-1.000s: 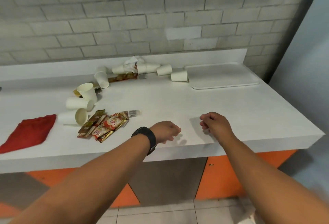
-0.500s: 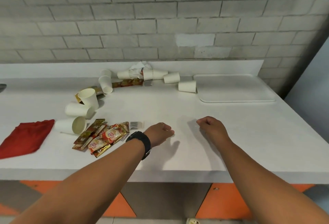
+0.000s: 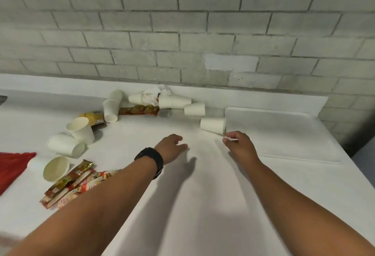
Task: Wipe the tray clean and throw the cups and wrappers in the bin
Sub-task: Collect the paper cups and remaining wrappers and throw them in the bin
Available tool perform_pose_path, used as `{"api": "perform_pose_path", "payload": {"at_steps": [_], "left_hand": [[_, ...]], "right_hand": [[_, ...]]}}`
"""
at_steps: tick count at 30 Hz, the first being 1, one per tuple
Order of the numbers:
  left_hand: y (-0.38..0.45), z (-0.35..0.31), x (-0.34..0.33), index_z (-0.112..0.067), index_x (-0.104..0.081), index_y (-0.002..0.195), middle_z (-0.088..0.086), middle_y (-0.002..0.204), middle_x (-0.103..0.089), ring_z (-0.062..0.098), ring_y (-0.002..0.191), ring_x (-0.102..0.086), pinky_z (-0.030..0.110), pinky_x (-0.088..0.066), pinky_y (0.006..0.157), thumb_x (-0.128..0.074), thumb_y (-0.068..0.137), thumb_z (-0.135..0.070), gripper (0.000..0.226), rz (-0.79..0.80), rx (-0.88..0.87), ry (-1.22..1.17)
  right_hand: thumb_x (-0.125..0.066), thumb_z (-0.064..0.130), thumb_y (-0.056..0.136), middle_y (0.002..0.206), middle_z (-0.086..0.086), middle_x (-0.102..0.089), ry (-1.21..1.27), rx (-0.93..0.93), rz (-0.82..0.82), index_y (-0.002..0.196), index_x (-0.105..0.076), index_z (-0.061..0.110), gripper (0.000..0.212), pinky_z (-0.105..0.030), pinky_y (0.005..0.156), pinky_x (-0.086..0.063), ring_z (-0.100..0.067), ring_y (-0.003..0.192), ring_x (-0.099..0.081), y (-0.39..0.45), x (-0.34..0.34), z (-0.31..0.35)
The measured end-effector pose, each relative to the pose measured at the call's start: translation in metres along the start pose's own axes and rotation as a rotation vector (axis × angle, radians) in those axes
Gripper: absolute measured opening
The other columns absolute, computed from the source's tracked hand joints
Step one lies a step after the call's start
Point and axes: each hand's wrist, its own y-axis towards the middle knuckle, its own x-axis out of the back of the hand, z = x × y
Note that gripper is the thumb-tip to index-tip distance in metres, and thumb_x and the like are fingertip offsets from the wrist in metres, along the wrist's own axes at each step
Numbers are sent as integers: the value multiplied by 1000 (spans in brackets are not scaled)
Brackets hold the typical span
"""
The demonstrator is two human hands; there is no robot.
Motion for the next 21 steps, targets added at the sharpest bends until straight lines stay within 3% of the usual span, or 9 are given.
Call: {"api": "perform_pose_path", "payload": {"at_steps": [2,4,7,9,13,17,21], "left_hand": [[15,-2,0,-19,-46,137,5,142,-45,22,122,-51,34,-42,102,-58,91,-36,51,-44,23,-7],[34,-8,0,-21,-45,137,6,143,-43,23,121,-52,32,-43,99,-60,89,-38,53,-87,49,11],[63,-19,3,-22,-42,139,7,144,-39,24,118,-52,30,-42,92,-60,89,-38,56,-126,62,49],[85,-29,7,-20,-39,141,8,146,-36,25,125,-48,31,-40,98,-60,89,-39,59,-139,50,66],[125,-47,16,-16,-31,146,10,148,-36,26,134,-38,34,-31,109,-58,90,-42,68,-191,-15,299],[159,-62,17,-22,-15,152,7,155,-23,31,138,-33,41,-29,110,-55,90,-42,76,-136,-46,487],[194,-70,5,-21,-12,152,8,155,-24,37,136,-31,44,-29,110,-59,88,-41,82,-92,-61,557]], "right_hand": [[-73,34,78,108,0,-53,27,4,14,90,-62,40,17,-41,91,-50,-19,92,-59,16,0,-4],[-73,43,73,110,0,-52,9,-8,28,96,-60,45,26,-40,90,-50,-16,91,-57,34,1,-10],[-74,31,80,131,-3,-44,-77,-13,54,130,-51,28,55,-38,99,-46,-19,113,-53,56,0,-8],[-76,31,79,142,-4,-37,-106,-12,102,142,-40,26,73,-37,104,-41,-21,127,-45,70,-2,-9],[-82,45,56,151,9,-21,-79,23,211,143,-21,51,106,-49,103,-44,-20,139,-30,93,-11,-11],[-83,31,67,153,-1,-25,-284,129,213,151,-17,31,107,-41,111,-34,-20,139,-30,109,-20,-15],[-78,32,73,144,1,-36,-378,176,209,148,-27,30,91,-36,108,-36,-19,132,-40,113,-26,-24]]}}
